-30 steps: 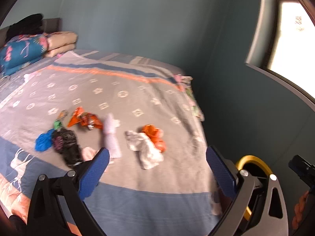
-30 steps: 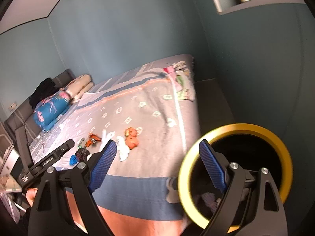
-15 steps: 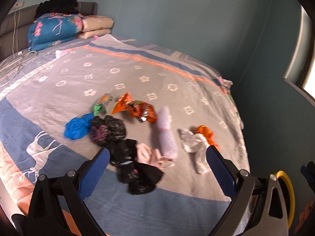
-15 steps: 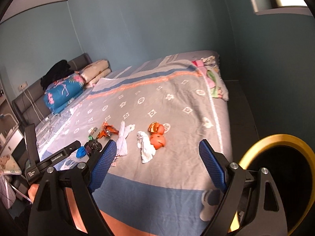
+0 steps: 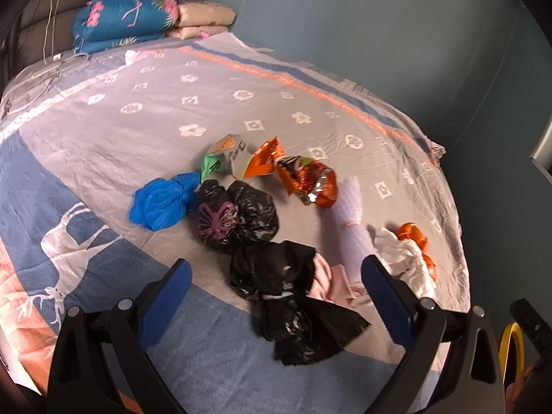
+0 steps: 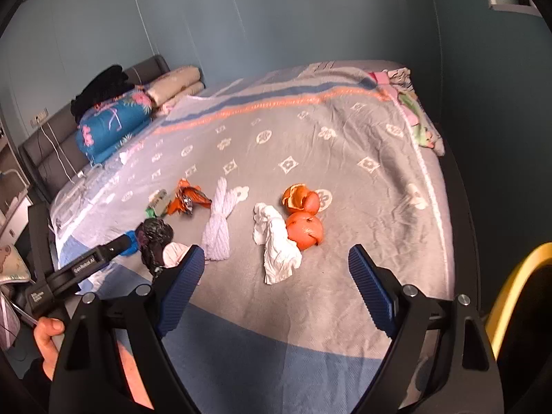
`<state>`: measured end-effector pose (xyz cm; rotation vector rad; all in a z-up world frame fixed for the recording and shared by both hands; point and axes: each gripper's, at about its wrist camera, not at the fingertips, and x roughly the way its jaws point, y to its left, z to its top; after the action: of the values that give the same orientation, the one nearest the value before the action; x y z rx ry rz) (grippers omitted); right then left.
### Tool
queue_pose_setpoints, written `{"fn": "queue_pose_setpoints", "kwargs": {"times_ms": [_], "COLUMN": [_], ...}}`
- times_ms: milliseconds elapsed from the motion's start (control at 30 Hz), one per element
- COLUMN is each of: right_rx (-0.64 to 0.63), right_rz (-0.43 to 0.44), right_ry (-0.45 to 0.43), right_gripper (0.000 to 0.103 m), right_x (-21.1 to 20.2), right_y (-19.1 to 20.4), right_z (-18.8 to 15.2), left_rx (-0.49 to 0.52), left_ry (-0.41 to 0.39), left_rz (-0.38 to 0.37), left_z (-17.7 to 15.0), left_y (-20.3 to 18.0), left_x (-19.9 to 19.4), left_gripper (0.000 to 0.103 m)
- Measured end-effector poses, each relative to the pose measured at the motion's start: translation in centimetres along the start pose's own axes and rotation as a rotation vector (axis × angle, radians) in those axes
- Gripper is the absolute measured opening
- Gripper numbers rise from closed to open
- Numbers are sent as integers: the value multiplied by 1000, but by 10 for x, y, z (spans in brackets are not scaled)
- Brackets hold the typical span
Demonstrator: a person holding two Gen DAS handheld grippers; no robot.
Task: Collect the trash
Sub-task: 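Grasp the black plastic bags with the left tool while the right tool grasps another white tissue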
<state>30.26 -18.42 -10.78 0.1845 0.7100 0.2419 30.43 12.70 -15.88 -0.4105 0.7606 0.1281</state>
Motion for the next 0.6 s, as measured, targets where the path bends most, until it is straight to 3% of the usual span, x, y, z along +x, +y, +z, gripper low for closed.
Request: {"fn": "queue_pose_setpoints", "kwargs": {"times_ms": [367, 600], "right_rx": [-37, -101], "right_rz": [-31, -49], "right_ry": [110, 149], "right_gripper": [82, 73], "right_x": [77, 113], "right_y": [7, 21], "right_z": [-7, -11], "left_rx": [-72, -84], "left_ry": [51, 67], "left_rz": [19, -4], "left_z": [5, 5], "left_y": [18, 21], "left_x": [43, 58], "left_gripper": [95, 95]}}
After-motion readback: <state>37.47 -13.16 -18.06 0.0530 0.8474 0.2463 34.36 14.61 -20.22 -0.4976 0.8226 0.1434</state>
